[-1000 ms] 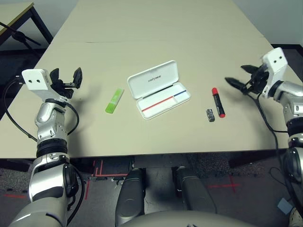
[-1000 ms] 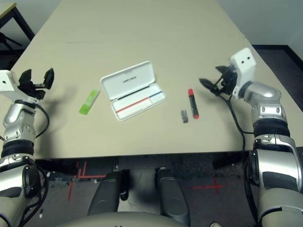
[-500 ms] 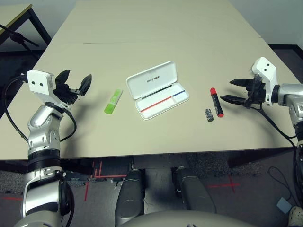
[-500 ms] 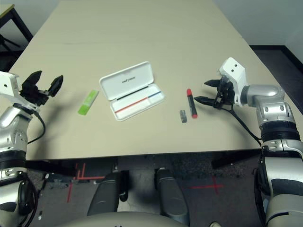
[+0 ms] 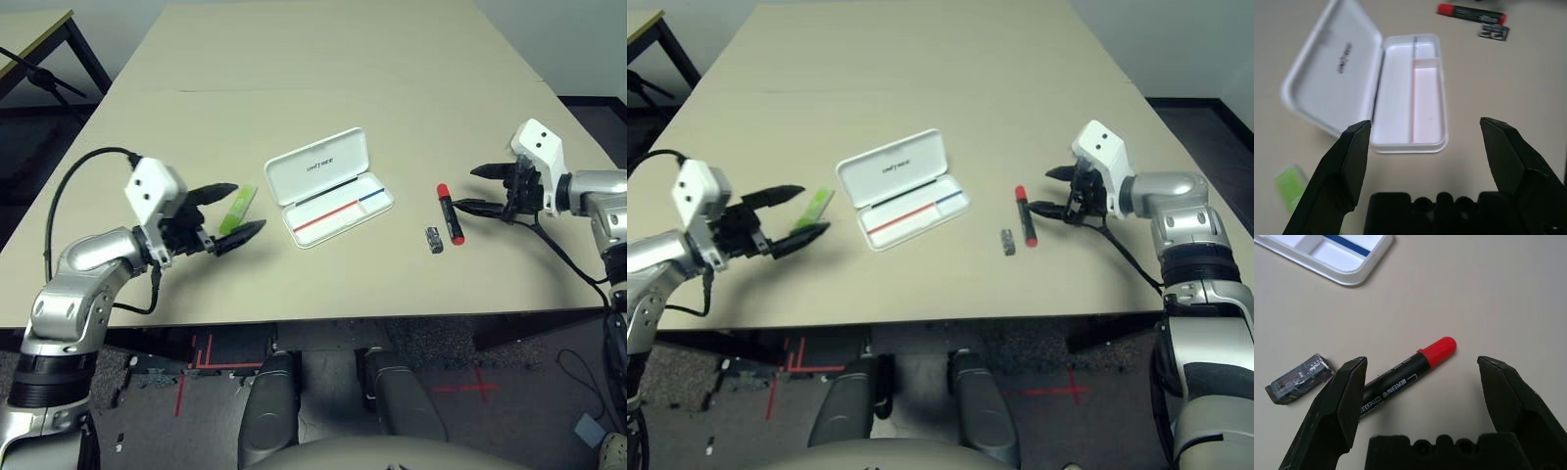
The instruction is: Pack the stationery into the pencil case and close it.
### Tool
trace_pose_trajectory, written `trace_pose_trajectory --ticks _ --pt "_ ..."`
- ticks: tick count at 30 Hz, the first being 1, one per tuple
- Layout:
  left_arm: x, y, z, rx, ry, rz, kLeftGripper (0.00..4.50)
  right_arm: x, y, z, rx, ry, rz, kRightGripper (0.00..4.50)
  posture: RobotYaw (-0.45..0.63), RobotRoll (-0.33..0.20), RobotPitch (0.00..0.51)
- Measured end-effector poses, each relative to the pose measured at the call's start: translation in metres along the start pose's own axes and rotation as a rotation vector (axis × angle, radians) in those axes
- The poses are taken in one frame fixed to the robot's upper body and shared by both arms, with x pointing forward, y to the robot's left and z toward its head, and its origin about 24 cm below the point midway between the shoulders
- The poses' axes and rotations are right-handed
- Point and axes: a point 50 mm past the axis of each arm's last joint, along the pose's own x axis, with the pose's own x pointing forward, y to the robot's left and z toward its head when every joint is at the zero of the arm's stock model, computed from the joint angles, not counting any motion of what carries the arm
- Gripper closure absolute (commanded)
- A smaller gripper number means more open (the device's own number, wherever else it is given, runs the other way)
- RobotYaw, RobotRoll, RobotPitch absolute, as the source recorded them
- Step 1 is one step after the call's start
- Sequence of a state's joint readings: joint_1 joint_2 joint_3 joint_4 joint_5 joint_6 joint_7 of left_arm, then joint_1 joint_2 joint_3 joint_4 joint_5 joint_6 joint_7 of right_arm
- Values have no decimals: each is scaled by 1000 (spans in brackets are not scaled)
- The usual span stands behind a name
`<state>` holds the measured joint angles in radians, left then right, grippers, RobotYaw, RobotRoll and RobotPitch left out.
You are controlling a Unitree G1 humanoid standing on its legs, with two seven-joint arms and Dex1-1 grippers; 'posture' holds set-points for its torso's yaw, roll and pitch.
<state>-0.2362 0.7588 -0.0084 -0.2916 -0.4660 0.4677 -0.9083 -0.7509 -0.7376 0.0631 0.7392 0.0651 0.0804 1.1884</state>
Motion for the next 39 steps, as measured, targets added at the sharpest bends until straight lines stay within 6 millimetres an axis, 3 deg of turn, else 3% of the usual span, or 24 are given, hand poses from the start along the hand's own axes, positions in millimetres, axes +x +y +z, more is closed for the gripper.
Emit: trace_pose_trajectory --ticks 6,19,37,39 --pt "23 -9 0 50 51 -103 17 0 -2 1 -12 5 -3 0 -5 0 125" --pt "53 -10 -22 96 183 -189 17 -1 -2 1 -22 12 -4 0 -31 0 123" --pt "68 -6 -29 147 248 -245 17 -1 -2 0 -25 13 -17 0 -52 0 120" --pt "69 -7 -29 149 250 -254 370 -1 -2 0 -27 12 -21 0 -53 0 120"
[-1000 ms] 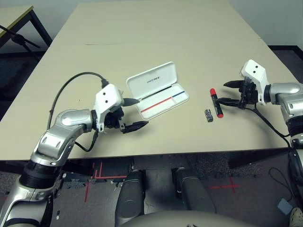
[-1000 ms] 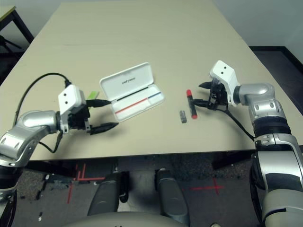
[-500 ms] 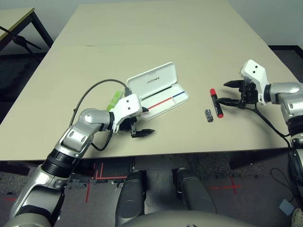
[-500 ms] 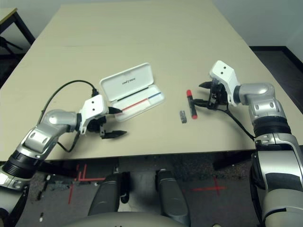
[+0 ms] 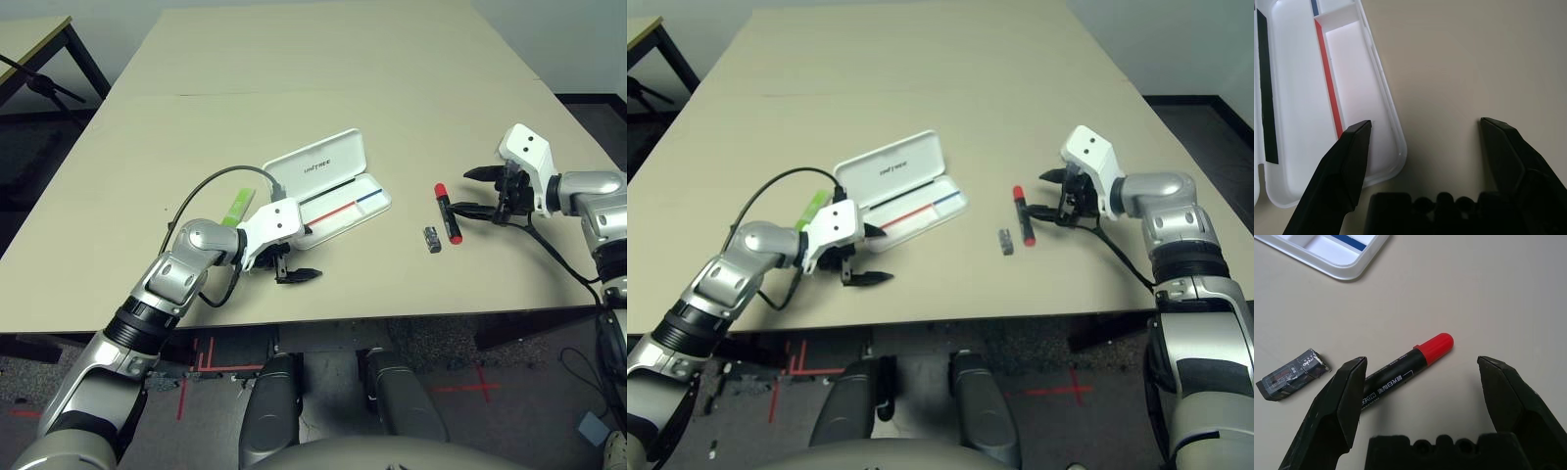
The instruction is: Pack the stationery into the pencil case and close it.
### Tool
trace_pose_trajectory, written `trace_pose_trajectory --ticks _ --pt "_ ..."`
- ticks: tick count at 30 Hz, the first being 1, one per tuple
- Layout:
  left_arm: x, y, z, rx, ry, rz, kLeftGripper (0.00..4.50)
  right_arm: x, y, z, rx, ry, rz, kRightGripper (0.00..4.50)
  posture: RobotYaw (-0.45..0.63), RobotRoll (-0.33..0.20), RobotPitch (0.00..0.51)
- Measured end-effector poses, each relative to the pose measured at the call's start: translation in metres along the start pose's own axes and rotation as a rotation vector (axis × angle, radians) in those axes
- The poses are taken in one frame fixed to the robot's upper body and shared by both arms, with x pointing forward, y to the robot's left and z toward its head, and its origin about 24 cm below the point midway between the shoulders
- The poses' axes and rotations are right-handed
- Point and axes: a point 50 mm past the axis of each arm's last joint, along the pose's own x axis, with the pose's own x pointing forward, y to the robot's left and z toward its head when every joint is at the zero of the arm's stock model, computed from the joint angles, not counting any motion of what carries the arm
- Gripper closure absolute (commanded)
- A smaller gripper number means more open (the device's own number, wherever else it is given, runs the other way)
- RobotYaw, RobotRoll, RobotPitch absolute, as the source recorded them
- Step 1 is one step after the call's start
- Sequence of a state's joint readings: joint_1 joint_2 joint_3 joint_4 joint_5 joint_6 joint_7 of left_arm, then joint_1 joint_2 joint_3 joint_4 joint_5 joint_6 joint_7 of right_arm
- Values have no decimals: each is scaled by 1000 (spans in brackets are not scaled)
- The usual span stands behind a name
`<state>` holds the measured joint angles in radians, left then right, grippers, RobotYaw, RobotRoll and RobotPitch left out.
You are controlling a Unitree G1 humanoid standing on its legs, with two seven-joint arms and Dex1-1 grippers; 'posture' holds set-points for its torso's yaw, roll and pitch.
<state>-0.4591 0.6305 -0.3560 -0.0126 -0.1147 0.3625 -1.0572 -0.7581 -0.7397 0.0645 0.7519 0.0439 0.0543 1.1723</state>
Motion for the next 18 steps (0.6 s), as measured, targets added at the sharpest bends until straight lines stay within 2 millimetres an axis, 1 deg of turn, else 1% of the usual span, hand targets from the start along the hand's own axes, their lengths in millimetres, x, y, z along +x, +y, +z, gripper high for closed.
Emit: trace_pose_trajectory --ticks 1,3,4,7,11,18 --pt "0 0 0 2 0 -2 580 0 0 0 0 0 -2 0 -52 0 121" --pt "0 1 1 7 0 -4 1386 0 0 0 0 0 -5 0 -53 0 122" --pt "0 1 1 9 -1 -5 1702 0 0 -1 0 1 -5 0 -53 0 122" --pt "0 4 2 16 5 2 2967 0 0 -1 1 1 -6 0 -53 0 124" --pt "-1 8 4 32 13 9 4480 1 1 -1 2 1 -5 0 -55 0 126" --pt "-3 8 4 51 24 1 4480 1 2 -3 5 3 0 0 -54 0 127"
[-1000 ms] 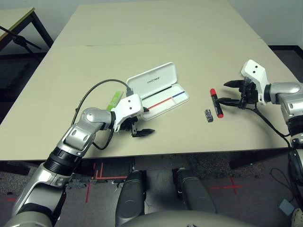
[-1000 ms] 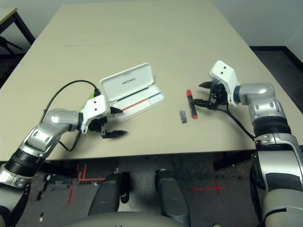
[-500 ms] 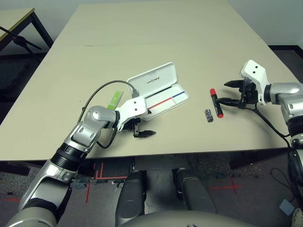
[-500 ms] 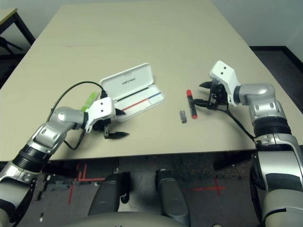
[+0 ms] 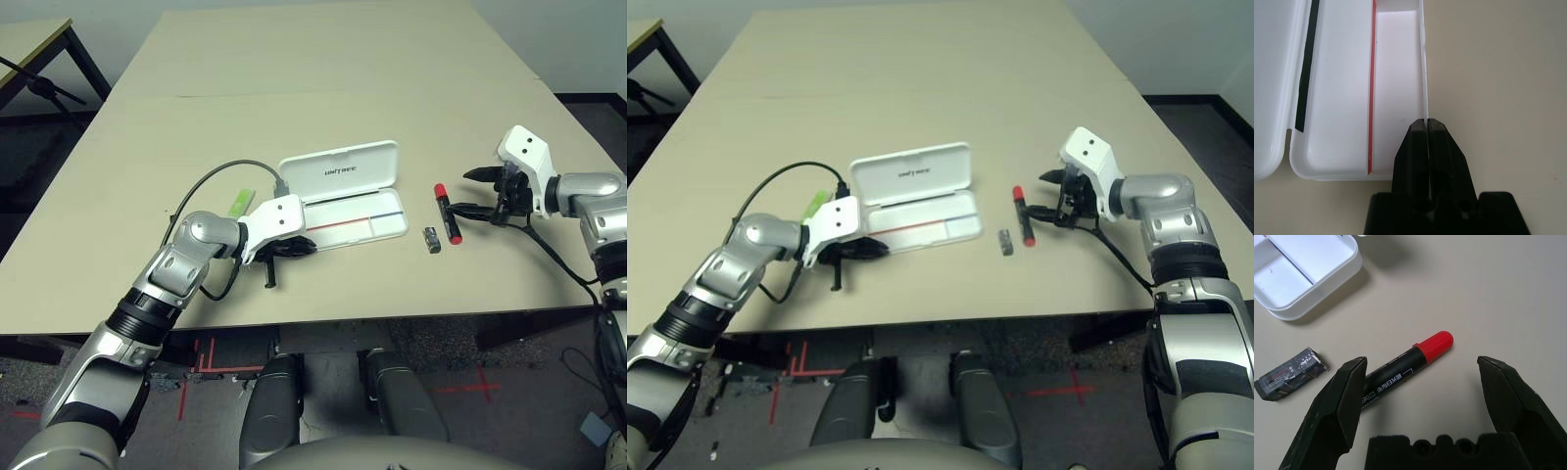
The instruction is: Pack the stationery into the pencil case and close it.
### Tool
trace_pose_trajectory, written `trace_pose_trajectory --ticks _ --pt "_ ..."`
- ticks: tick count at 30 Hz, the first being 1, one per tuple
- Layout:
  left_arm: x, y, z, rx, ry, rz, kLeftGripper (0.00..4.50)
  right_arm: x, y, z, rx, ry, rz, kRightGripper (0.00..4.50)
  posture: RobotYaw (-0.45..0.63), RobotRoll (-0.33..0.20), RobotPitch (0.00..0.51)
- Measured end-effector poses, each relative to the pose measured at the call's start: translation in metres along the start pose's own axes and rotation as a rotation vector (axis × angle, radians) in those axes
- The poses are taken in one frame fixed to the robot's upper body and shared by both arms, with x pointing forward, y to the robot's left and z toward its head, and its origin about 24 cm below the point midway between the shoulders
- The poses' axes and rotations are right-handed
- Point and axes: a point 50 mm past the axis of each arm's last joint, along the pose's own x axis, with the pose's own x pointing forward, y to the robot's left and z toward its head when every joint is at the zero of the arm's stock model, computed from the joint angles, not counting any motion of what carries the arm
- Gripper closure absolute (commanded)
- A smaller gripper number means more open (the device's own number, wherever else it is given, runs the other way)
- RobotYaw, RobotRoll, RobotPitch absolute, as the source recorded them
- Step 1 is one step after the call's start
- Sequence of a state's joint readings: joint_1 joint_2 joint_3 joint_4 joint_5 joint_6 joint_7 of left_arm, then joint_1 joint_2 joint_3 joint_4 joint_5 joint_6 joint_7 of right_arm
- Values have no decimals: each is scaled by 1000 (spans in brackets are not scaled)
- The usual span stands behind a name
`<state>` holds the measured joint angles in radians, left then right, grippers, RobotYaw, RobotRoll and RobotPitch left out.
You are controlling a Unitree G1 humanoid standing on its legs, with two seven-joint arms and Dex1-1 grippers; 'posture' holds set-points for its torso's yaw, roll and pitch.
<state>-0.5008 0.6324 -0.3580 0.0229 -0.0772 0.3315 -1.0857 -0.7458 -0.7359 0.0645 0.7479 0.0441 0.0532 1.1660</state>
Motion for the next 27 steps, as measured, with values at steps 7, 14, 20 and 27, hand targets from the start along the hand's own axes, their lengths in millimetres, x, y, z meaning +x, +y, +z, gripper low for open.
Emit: trace_pose_trajectory --ticks 7,14,20,27 --pt "-4 -1 1 30 20 -34 4480 0 3 -2 3 2 37 0 -53 0 127" --pt "-14 -6 -1 66 54 -75 4480 0 5 -1 6 3 63 0 -48 0 129" --pt "-21 -11 -3 75 66 -93 4480 0 5 -1 6 3 78 0 -37 0 127" --pt "-25 -15 -4 80 70 -110 4480 0 8 0 9 0 122 0 -32 0 124"
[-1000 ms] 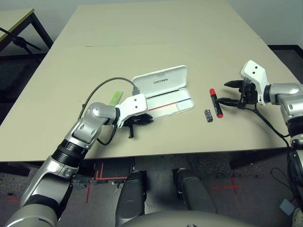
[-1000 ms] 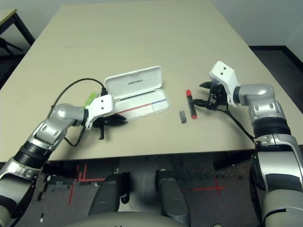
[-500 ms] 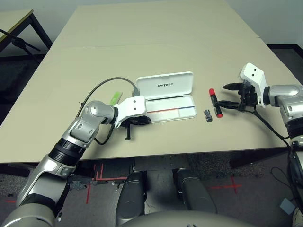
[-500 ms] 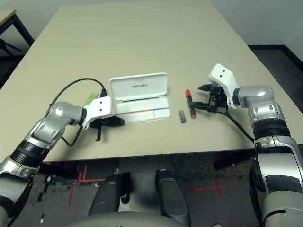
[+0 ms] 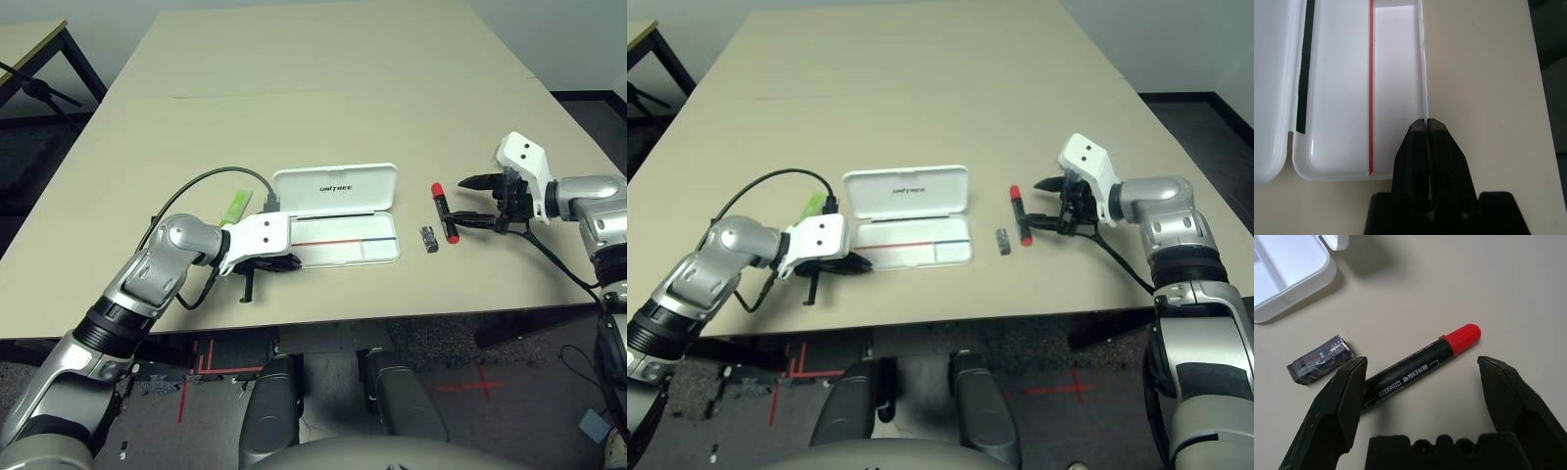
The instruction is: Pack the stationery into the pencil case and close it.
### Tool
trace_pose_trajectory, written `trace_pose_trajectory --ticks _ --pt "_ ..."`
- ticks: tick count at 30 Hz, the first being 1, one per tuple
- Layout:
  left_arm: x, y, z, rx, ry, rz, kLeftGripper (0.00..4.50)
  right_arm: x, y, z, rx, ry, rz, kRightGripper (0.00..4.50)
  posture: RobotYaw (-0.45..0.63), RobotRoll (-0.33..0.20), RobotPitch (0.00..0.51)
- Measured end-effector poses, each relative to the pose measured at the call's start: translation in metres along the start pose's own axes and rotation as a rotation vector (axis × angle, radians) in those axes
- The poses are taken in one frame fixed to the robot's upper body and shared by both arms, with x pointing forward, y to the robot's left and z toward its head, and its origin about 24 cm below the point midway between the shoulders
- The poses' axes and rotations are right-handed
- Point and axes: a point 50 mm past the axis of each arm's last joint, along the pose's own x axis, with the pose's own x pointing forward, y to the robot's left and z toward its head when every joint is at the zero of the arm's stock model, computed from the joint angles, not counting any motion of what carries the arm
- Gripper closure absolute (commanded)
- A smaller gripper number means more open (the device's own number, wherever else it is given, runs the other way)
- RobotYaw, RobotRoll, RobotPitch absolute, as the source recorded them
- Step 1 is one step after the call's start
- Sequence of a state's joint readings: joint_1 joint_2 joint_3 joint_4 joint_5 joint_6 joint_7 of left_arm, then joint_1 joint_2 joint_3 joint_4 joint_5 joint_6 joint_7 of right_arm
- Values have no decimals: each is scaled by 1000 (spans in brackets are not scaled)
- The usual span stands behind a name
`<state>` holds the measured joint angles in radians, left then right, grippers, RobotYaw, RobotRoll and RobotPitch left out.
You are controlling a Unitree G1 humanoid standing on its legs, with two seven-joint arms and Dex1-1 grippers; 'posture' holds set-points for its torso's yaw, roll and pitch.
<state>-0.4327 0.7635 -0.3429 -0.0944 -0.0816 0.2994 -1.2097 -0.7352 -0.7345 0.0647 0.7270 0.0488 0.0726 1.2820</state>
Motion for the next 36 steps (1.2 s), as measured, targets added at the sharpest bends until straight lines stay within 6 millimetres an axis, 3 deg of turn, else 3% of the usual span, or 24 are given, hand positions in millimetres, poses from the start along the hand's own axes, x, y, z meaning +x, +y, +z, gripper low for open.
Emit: trace_pose_trajectory --ticks 14,17,27,36 --pt "-1 1 -4 -4 -13 -2 4480 -1 7 15 -9 -26 117 0 -35 0 122" --pt "-1 1 -4 -8 -14 0 3781 -4 8 15 -3 -16 136 0 -35 0 121" --pt "-5 -2 -8 -32 -9 7 11 -5 11 15 -2 -4 163 0 -28 0 122" --pt "-20 -2 -9 -40 -13 56 11 -5 14 18 -14 -6 190 0 -29 0 120"
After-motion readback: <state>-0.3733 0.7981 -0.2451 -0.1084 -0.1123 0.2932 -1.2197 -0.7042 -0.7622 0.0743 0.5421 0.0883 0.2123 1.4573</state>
